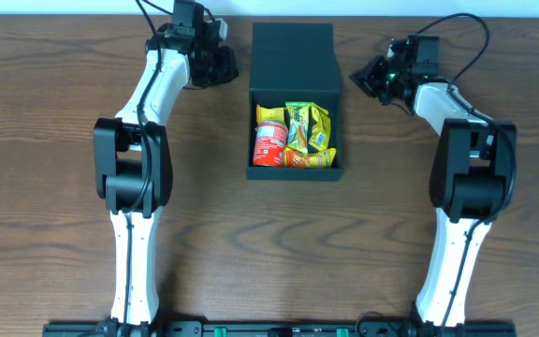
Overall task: Pack container
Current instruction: 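Grasp the raised black lid edges with both grippers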
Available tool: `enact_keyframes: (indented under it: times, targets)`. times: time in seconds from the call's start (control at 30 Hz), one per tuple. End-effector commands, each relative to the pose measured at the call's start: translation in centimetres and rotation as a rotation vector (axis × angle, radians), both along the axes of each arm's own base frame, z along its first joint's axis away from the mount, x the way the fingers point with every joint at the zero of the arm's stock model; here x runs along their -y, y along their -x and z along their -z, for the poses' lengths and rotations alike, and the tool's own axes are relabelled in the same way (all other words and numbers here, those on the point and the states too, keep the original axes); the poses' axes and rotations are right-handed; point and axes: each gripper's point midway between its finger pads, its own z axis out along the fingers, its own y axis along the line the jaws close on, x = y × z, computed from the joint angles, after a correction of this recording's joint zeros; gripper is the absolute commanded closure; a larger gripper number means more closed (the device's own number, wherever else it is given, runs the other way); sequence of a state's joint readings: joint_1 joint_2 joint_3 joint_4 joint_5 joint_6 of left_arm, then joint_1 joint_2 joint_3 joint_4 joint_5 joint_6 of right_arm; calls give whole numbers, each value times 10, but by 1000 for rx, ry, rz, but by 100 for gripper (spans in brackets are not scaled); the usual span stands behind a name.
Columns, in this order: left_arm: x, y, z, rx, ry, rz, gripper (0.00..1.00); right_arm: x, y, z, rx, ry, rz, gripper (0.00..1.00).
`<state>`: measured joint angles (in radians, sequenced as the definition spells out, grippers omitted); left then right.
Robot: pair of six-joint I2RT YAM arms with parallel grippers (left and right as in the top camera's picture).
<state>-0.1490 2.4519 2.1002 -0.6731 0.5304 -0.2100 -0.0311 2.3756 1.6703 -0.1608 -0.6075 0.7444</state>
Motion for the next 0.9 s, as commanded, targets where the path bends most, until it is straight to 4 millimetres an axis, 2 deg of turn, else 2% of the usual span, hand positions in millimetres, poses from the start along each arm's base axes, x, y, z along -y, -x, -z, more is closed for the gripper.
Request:
enact_keyframes:
  times: [0.0,0.3,0.47,0.63,0.77,0.87]
  targets:
    - [5,12,3,-51,17,10,94,-20,2,-16,20,-46,-55,99]
    - [13,16,6,-71,54,33,94,-50,13,-19,5,-95,-134,99]
    - [32,23,10,-72,106,109,94,-53,15,-22,14,-111,-156,99]
    - [50,16,-2,-7,166,152,94,-58,17,-30,58,-133,-218,98]
    - [52,15,-4,3,176,158,94,-66,18,-46,144,-182,-305,98]
    - [48,12,-2,15,150,154,94,-58,15,-49,167,-185,-303,99]
